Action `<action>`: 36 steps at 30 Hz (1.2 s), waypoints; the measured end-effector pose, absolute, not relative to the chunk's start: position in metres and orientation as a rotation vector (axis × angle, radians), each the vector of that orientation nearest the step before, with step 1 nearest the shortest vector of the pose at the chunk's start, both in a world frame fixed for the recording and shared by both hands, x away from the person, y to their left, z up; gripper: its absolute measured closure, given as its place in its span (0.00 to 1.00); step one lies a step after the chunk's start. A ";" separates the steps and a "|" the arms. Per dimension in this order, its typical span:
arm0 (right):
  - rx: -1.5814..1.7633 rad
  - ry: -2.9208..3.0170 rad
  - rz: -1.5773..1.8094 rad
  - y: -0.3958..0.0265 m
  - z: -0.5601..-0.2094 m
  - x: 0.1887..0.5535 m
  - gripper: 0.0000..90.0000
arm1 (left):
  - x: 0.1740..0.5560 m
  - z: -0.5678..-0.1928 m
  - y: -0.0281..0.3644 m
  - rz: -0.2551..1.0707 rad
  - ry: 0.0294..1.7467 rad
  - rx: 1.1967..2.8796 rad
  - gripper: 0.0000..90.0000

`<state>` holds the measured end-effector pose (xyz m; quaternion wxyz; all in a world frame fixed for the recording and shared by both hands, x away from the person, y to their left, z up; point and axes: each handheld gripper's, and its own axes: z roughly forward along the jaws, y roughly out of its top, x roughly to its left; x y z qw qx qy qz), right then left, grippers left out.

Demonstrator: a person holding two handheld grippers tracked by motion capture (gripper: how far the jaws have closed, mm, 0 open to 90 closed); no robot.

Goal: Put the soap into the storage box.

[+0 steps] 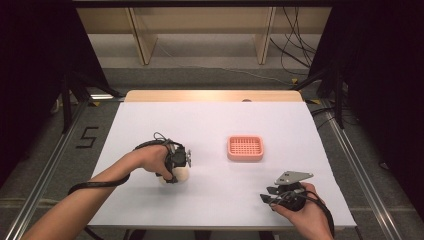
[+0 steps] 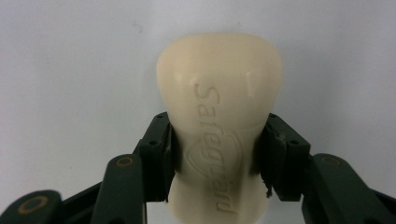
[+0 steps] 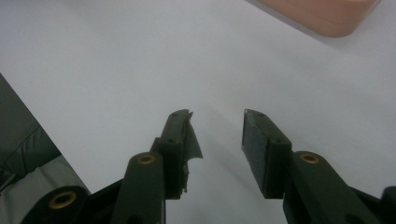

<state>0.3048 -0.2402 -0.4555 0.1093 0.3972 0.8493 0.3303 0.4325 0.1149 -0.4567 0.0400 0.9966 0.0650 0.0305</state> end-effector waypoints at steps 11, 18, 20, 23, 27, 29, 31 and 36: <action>1.171 2.511 0.957 -0.241 -0.455 0.305 0.69 | 0.428 -0.455 0.121 0.134 0.218 2.994 0.55; 1.170 2.482 0.983 -0.240 -0.456 0.305 0.69 | 0.428 -0.453 0.128 0.142 0.258 2.947 0.55; 1.170 2.501 0.963 -0.241 -0.454 0.305 0.69 | 0.428 -0.452 0.130 0.150 0.265 2.931 0.55; 1.178 2.499 0.965 -0.241 -0.454 0.305 0.69 | 0.428 -0.450 0.132 0.162 0.273 2.919 0.55; 1.196 2.495 0.967 -0.241 -0.453 0.304 0.68 | 0.427 -0.449 0.134 0.161 0.278 2.914 0.55; 1.197 2.493 0.968 -0.241 -0.453 0.304 0.68 | 0.427 -0.448 0.136 0.171 0.275 2.909 0.55; 1.198 2.493 0.970 -0.241 -0.453 0.304 0.68 | 0.427 -0.446 0.137 0.180 0.276 2.901 0.55; 1.198 2.493 0.970 -0.241 -0.453 0.304 0.68 | 0.426 -0.444 0.138 0.190 0.287 2.883 0.55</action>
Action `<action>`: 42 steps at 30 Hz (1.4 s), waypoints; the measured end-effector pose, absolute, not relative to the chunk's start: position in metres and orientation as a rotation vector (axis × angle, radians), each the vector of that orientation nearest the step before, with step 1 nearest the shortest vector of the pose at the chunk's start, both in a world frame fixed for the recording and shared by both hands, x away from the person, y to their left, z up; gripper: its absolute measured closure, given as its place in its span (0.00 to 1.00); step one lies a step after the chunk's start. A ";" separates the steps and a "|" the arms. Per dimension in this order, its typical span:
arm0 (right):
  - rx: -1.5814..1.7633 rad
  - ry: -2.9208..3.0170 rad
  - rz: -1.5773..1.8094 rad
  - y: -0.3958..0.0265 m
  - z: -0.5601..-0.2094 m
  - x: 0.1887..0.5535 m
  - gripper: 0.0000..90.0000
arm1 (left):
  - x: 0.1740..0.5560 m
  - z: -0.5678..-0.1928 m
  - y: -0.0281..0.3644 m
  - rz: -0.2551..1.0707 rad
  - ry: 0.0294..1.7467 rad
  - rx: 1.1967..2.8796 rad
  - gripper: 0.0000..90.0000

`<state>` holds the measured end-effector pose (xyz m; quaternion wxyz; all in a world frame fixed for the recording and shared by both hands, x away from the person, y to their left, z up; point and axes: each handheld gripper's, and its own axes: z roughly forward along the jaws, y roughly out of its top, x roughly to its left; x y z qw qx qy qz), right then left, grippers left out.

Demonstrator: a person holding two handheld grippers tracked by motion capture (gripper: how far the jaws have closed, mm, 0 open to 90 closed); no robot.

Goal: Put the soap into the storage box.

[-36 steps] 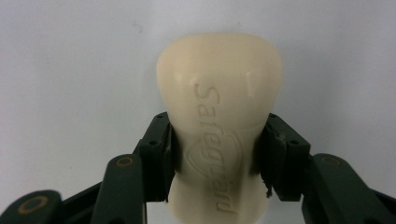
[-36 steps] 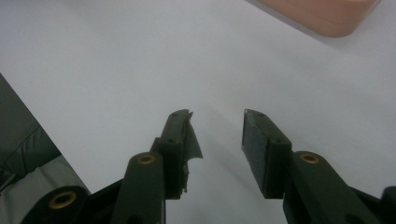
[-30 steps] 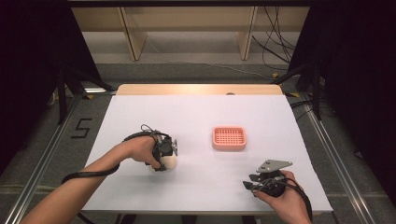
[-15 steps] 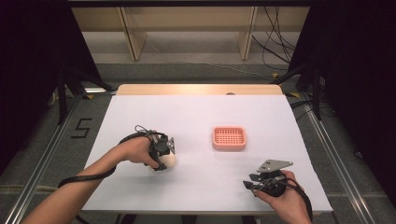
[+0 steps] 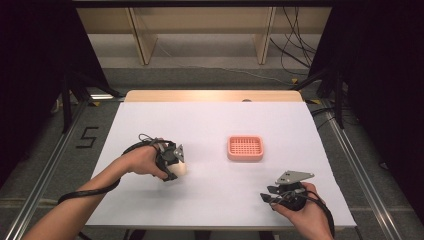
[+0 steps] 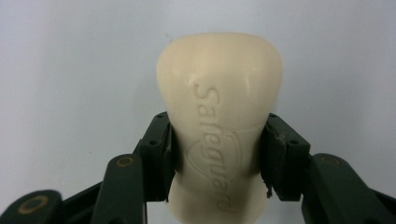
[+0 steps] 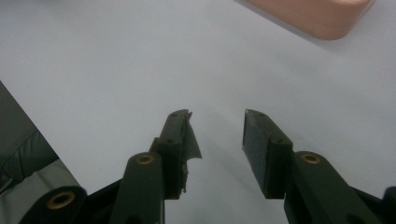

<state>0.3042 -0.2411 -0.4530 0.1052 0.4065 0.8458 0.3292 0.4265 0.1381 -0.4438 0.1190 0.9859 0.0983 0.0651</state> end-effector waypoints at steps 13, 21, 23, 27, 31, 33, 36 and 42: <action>1.200 2.488 0.969 -0.241 -0.453 0.304 0.68 | 0.427 -0.439 0.140 0.219 0.298 2.842 0.55; 1.198 2.500 0.952 -0.242 -0.452 0.305 0.68 | 0.428 -0.437 0.139 0.218 0.293 2.821 0.55; 1.200 2.483 0.969 -0.242 -0.453 0.305 0.68 | 0.428 -0.437 0.139 0.221 0.290 2.817 0.55; 1.188 2.477 0.978 -0.242 -0.454 0.304 0.68 | 0.429 -0.435 0.138 0.237 0.286 2.812 0.55; 1.184 2.484 0.967 -0.243 -0.453 0.305 0.68 | 0.430 -0.434 0.136 0.248 0.267 2.819 0.55; 1.184 2.483 0.968 -0.243 -0.453 0.305 0.68 | 0.430 -0.434 0.136 0.243 0.276 2.814 0.55; 1.184 2.478 0.972 -0.243 -0.452 0.305 0.68 | 0.430 -0.433 0.135 0.247 0.276 2.806 0.55; 1.201 2.473 0.977 -0.243 -0.451 0.304 0.68 | 0.431 -0.429 0.132 0.258 0.267 2.791 0.55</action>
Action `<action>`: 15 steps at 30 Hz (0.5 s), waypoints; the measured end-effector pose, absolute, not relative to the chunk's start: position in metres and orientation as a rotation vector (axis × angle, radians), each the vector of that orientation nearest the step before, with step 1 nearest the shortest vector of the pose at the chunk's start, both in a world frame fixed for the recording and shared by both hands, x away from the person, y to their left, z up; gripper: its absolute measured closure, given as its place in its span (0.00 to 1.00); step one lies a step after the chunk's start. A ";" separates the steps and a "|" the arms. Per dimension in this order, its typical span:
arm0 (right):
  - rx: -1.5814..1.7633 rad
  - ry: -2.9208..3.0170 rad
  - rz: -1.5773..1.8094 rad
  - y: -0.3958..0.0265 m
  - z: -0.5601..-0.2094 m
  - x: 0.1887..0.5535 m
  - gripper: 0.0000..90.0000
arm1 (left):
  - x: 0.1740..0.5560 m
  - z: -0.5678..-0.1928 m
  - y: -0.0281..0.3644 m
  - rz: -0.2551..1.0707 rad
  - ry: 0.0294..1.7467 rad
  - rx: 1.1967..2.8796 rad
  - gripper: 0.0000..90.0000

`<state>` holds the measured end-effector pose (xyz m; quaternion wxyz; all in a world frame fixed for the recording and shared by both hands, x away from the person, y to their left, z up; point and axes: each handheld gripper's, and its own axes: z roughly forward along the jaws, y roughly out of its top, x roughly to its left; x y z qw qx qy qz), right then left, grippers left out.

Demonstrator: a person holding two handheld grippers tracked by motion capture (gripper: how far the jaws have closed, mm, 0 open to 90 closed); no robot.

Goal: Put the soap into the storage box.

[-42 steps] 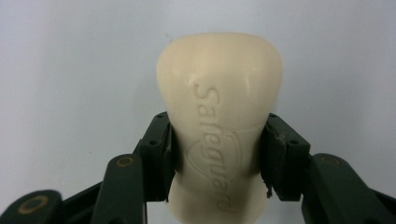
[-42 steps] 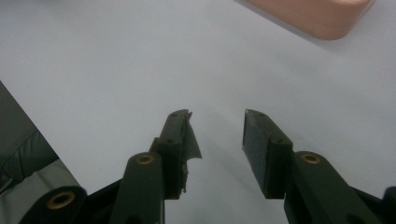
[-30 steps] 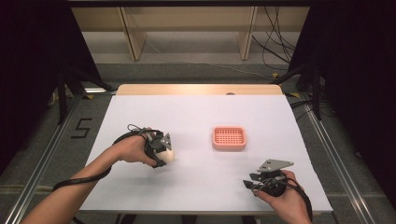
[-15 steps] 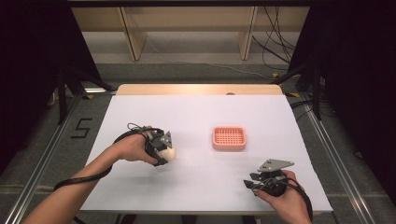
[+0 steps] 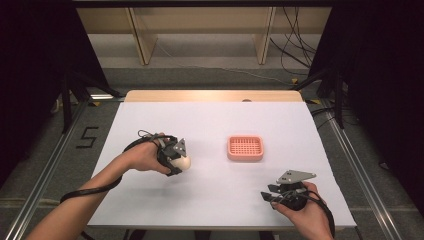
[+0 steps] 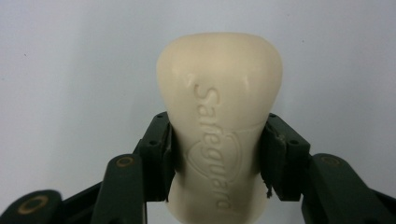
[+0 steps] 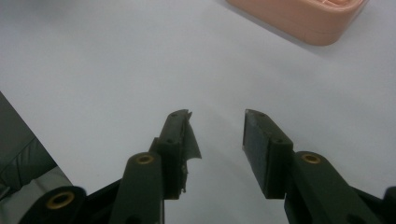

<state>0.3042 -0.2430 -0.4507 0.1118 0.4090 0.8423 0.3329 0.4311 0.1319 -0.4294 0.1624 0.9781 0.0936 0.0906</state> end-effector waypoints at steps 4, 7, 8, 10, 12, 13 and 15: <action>1.201 2.471 0.983 -0.243 -0.451 0.304 0.68 | 0.432 -0.427 0.130 0.271 0.255 2.782 0.55; 1.181 2.467 0.981 -0.244 -0.451 0.305 0.68 | 0.433 -0.424 0.128 0.276 0.247 2.779 0.55; 1.181 2.466 0.982 -0.244 -0.451 0.305 0.68 | 0.432 -0.424 0.128 0.273 0.259 2.772 0.55; 1.180 2.462 0.983 -0.244 -0.451 0.305 0.68 | 0.433 -0.423 0.127 0.277 0.251 2.769 0.55; 1.192 2.454 0.990 -0.243 -0.451 0.304 0.68 | 0.433 -0.423 0.126 0.270 0.263 2.764 0.55; 1.188 2.453 0.989 -0.243 -0.451 0.304 0.68 | 0.434 -0.423 0.125 0.278 0.251 2.765 0.55; 1.205 2.452 0.988 -0.243 -0.450 0.304 0.68 | 0.434 -0.423 0.124 0.279 0.251 2.766 0.55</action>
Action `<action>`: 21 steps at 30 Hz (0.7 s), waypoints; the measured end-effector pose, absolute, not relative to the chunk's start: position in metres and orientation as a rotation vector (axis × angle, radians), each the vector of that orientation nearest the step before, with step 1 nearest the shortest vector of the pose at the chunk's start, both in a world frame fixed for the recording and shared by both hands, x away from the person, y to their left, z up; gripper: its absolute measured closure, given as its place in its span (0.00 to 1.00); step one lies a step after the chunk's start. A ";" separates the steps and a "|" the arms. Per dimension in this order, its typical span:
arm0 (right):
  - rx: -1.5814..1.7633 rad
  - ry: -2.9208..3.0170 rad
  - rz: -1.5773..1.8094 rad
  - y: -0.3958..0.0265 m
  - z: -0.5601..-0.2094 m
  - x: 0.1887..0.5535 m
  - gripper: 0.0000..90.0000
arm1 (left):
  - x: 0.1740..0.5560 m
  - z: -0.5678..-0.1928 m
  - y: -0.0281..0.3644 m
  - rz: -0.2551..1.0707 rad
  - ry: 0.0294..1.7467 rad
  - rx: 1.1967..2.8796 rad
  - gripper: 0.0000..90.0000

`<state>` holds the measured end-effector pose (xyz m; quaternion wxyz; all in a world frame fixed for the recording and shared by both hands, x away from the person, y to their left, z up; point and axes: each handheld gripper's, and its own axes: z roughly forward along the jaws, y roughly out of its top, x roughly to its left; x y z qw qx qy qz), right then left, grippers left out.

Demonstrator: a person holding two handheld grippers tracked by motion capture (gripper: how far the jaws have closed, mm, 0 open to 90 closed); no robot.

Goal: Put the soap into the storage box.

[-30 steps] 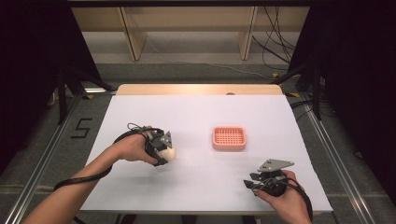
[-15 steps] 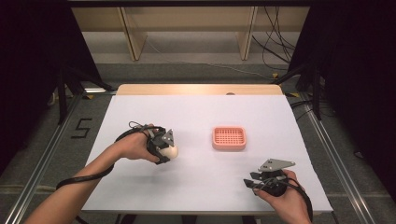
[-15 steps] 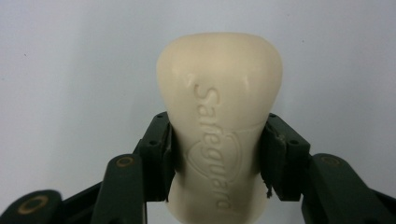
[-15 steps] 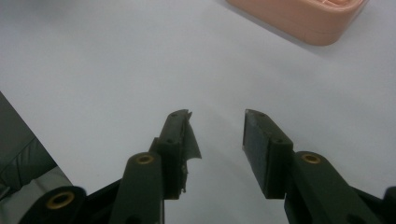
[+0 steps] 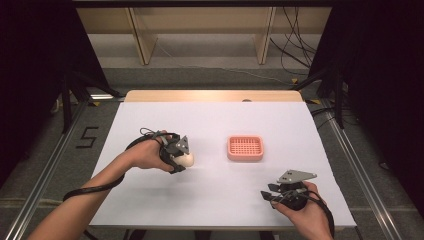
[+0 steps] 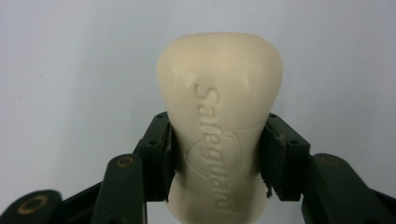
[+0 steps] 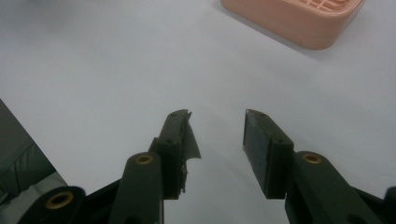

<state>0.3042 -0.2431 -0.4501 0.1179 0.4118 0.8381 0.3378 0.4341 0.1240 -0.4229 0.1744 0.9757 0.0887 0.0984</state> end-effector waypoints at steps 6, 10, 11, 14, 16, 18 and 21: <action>1.176 2.430 1.008 -0.244 -0.451 0.305 0.67 | 0.436 -0.422 0.121 0.284 0.248 2.757 0.55; 1.201 2.423 1.016 -0.243 -0.450 0.304 0.67 | 0.437 -0.421 0.119 0.286 0.241 2.757 0.55; 1.218 2.422 1.012 -0.243 -0.450 0.304 0.67 | 0.437 -0.421 0.118 0.286 0.247 2.757 0.55; 1.217 2.418 1.011 -0.243 -0.450 0.304 0.66 | 0.438 -0.420 0.117 0.284 0.241 2.756 0.55; 1.194 2.416 1.012 -0.244 -0.451 0.304 0.66 | 0.438 -0.420 0.115 0.275 0.243 2.758 0.55; 1.196 2.413 1.013 -0.244 -0.450 0.304 0.66 | 0.439 -0.420 0.114 0.285 0.236 2.758 0.55; 1.183 2.409 1.016 -0.245 -0.450 0.304 0.66 | 0.440 -0.419 0.112 0.284 0.241 2.755 0.55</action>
